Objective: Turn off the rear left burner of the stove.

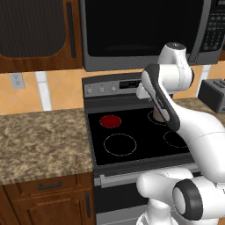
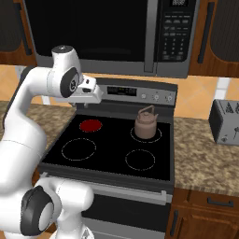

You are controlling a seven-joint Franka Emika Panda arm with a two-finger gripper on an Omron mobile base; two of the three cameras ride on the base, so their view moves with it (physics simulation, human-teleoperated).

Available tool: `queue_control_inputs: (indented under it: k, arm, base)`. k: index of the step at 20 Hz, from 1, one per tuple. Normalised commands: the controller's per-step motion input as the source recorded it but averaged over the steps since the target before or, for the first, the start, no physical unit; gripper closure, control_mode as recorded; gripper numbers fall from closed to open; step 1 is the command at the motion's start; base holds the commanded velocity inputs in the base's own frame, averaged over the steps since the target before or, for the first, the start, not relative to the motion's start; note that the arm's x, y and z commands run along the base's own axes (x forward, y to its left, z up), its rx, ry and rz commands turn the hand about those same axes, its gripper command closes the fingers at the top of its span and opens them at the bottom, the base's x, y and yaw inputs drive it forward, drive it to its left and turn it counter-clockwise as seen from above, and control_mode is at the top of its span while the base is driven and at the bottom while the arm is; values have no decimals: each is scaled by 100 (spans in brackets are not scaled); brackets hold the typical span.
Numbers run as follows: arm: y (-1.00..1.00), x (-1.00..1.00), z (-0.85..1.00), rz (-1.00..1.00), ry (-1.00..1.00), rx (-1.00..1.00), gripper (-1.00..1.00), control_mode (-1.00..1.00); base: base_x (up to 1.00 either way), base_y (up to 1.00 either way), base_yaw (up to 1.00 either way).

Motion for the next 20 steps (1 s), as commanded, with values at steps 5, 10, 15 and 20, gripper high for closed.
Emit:
queue_control_inputs:
  k: [5,10,15,20]
  arm:
    - [0,0,1,0,0,0,-100,-100]
    - [0,0,0,0,0,0,-100,-100]
    - [42,-2,-8,0,0,1,-100,-100]
    - [72,0,-30,0,-5,7,-100,-100]
  base:
    - [0,0,0]
    - [0,0,0]
    - [0,0,0]
    - [0,0,0]
